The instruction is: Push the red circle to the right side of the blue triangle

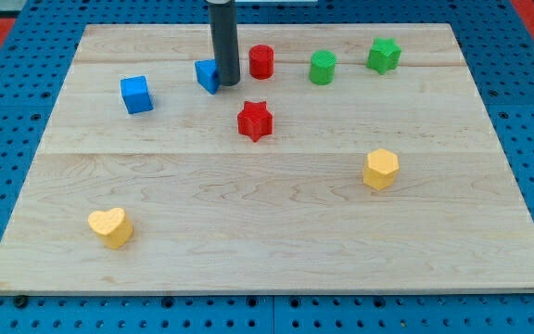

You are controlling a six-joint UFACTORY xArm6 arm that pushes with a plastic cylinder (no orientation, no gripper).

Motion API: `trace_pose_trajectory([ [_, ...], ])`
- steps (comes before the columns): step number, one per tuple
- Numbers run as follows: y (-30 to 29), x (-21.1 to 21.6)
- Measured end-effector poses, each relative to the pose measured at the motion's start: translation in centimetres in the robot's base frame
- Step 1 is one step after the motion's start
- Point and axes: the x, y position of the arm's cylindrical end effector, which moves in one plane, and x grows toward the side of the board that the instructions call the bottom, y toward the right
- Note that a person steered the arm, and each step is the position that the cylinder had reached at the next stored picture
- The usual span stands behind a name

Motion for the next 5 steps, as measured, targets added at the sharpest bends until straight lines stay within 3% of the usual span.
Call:
trace_pose_trajectory([
  [1, -1.1, 0.7],
  [4, 6.2, 0.1],
  [5, 7.1, -1.9],
])
